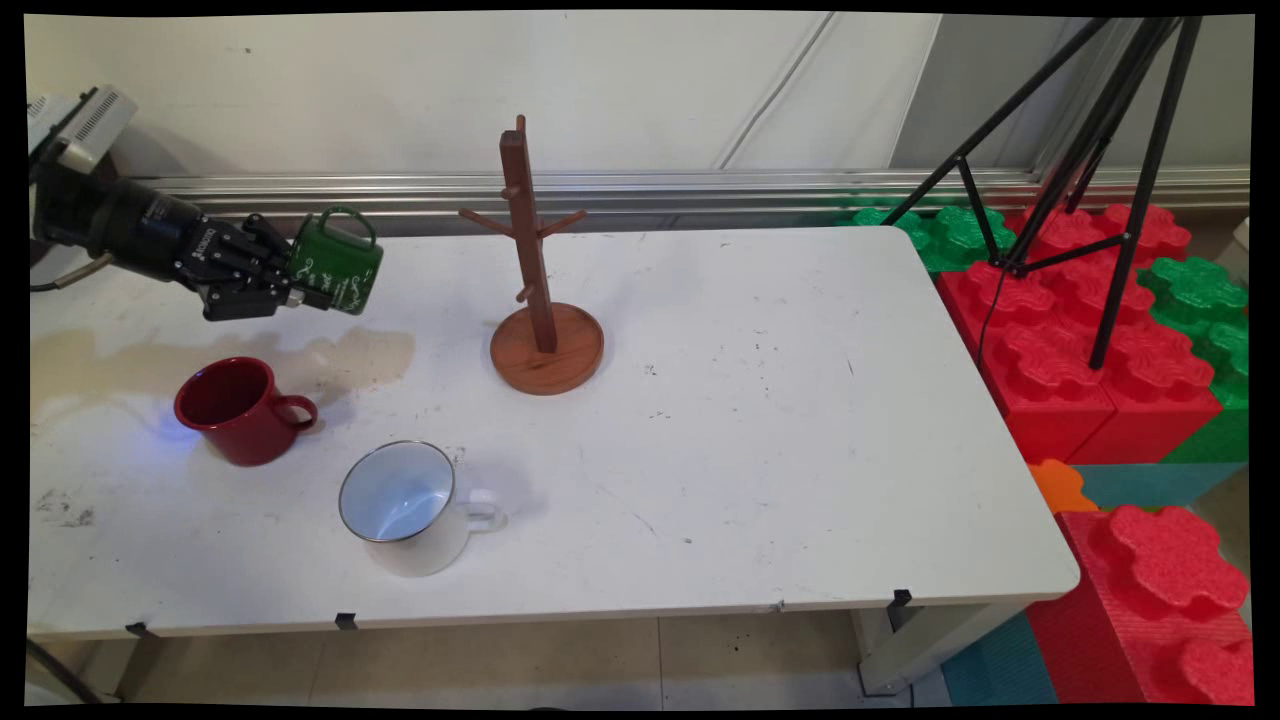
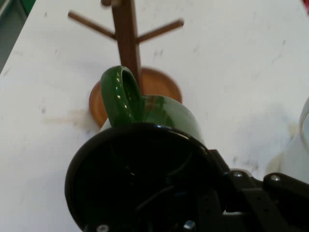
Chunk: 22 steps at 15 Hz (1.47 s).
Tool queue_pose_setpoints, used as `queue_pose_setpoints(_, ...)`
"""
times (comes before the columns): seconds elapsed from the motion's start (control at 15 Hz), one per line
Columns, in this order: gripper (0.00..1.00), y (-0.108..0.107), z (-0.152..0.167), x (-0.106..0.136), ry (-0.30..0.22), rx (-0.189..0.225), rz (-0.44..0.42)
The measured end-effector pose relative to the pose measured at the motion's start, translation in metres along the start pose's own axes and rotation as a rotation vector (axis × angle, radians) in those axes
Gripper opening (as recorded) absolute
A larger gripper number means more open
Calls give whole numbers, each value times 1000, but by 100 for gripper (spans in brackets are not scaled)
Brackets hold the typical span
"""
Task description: Place the picked object on the table
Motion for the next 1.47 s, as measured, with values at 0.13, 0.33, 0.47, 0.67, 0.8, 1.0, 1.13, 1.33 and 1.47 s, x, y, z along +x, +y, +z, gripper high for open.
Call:
queue_pose_setpoints(0.13, 0, -5, -2, -6, -46, 13, 16)
queue_pose_setpoints(0.33, 0, -9, -4, -13, -95, 25, 33)
queue_pose_setpoints(0.47, 0, -12, -5, -18, -124, 31, 43)
queue_pose_setpoints(0.67, 0, -18, -7, -28, -185, 46, 60)
queue_pose_setpoints(0.8, 0, -22, -8, -34, -219, 50, 76)
queue_pose_setpoints(1.0, 0, -27, -9, -43, -270, 60, 96)
queue_pose_setpoints(1.13, 0, -29, -9, -48, -295, 61, 103)
queue_pose_setpoints(1.33, 0, -31, -10, -54, -325, 62, 110)
queue_pose_setpoints(1.47, 0, -33, -9, -58, -343, 64, 115)
